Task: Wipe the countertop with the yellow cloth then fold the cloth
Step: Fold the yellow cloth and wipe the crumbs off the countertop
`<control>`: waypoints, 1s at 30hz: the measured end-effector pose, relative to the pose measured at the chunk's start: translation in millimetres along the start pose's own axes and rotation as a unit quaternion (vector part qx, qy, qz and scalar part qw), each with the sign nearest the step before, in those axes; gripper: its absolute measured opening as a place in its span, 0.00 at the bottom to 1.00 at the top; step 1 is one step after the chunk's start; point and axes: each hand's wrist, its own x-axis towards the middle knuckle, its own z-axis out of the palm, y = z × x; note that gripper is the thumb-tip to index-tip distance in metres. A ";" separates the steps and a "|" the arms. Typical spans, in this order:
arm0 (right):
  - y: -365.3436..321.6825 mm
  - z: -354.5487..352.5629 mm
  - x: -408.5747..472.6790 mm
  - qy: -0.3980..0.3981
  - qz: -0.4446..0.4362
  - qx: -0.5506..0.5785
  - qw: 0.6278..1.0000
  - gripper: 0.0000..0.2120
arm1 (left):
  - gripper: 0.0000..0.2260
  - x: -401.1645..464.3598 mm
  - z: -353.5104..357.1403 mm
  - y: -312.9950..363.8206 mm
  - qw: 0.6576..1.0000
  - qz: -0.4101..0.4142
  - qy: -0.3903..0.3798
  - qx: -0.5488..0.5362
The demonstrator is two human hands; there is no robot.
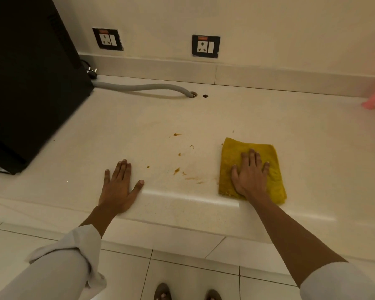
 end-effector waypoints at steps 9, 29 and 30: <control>-5.8 3.6 22.7 -0.016 0.051 0.002 0.999 0.34 | 0.40 1.9 -1.2 -0.5 1.000 0.013 0.001 0.000; -63.0 16.9 122.9 -0.040 0.050 -0.008 0.998 0.36 | 0.39 5.4 6.8 -5.9 1.000 0.019 0.023 -0.009; -69.4 17.9 125.4 -0.043 0.047 -0.008 0.998 0.36 | 0.39 5.6 7.5 -5.6 0.999 0.019 0.025 -0.011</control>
